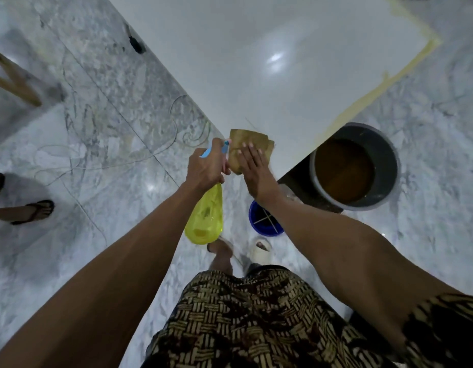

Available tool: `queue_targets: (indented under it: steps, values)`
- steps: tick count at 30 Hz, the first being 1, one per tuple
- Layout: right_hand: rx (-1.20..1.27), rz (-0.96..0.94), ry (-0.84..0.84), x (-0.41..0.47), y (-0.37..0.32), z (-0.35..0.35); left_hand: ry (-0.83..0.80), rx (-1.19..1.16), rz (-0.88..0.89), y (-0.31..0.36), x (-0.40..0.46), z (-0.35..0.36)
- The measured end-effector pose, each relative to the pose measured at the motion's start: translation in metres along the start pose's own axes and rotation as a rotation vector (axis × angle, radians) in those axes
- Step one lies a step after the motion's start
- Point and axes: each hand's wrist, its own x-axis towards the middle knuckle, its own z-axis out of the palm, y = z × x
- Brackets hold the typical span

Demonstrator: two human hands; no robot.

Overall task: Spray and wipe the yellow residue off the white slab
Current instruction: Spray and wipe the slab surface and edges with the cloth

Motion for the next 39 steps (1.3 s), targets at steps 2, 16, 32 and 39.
queue_targets:
  steps: [2,16,32,39]
  values:
    - [0.008,0.002,-0.007,-0.026,0.000,-0.009,0.006,0.008,-0.006,-0.010,-0.013,0.015]
    - [0.237,0.286,-0.484,-0.111,0.002,-0.088,0.009,-0.012,0.032,-0.024,-0.092,0.078]
    - [2.144,0.804,0.775,-0.059,0.106,-0.286,-0.271,0.174,0.490,0.191,-0.067,0.114]
    - [2.223,0.727,1.058,0.006,0.114,-0.280,-0.528,0.263,0.463,0.253,-0.014,0.132]
